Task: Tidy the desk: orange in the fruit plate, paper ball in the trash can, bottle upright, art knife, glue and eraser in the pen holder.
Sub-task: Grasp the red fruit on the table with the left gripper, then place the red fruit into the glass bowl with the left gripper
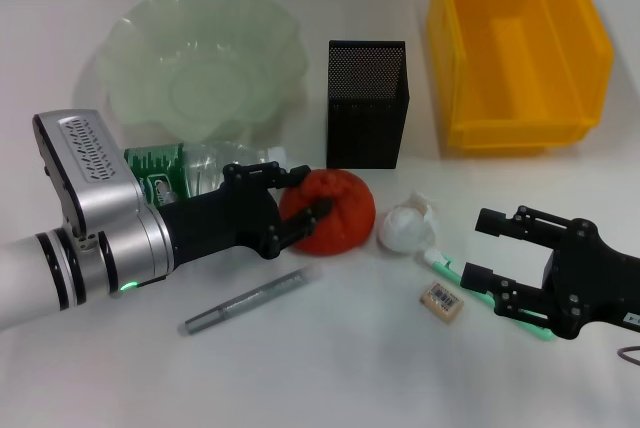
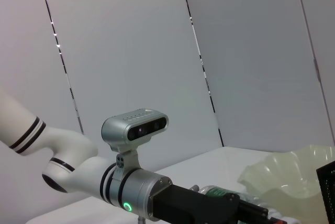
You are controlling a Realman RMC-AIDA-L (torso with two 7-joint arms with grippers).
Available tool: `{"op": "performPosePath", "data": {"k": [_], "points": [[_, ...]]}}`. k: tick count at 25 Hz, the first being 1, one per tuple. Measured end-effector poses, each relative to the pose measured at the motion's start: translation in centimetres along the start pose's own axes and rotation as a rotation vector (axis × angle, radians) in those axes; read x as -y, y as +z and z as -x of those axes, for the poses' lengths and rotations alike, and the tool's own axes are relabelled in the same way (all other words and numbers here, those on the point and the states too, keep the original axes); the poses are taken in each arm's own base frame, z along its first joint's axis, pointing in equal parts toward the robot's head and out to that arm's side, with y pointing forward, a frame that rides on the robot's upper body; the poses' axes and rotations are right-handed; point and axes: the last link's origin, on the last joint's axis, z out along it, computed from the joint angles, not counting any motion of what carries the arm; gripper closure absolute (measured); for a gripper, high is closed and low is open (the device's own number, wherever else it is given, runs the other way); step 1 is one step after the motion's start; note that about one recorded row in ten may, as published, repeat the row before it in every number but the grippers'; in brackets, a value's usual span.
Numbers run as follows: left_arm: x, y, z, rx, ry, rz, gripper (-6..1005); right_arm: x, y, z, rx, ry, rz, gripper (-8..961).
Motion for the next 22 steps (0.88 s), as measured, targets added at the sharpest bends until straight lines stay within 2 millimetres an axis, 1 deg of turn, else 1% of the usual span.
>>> {"op": "performPosePath", "data": {"k": [1, 7, 9, 15, 18, 19, 20, 22], "points": [[0.0, 0.0, 0.0, 0.000, -0.001, -0.001, 367, 0.0, 0.0, 0.0, 0.000, 0.000, 0.000, 280], [-0.3, 0.0, -0.4, -0.025, -0.007, 0.020, 538, 0.0, 0.0, 0.0, 0.000, 0.000, 0.000, 280], [-0.4, 0.0, -0.5, -0.035, -0.007, 0.031, 773, 0.0, 0.0, 0.0, 0.001, 0.002, 0.001, 281], [-0.8, -0.4, -1.0, -0.076, -0.044, 0.058, 862, -0.1, 0.1, -0.1, 0.002, 0.004, 0.001, 281], [-1.1, -1.4, -1.8, -0.153, -0.044, 0.090, 873, -0.1, 0.1, -0.1, 0.002, 0.005, 0.001, 281], [-1.2, -2.5, -2.9, -0.227, -0.039, 0.120, 877, -0.1, 0.1, 0.0, 0.003, 0.004, 0.002, 281], [-1.2, -2.5, -2.9, -0.227, -0.039, 0.120, 880, -0.1, 0.1, 0.0, 0.003, 0.004, 0.002, 281], [-1.0, -3.5, -3.7, -0.280, -0.043, 0.125, 887, -0.1, 0.2, 0.0, 0.004, 0.006, 0.004, 281]]}}
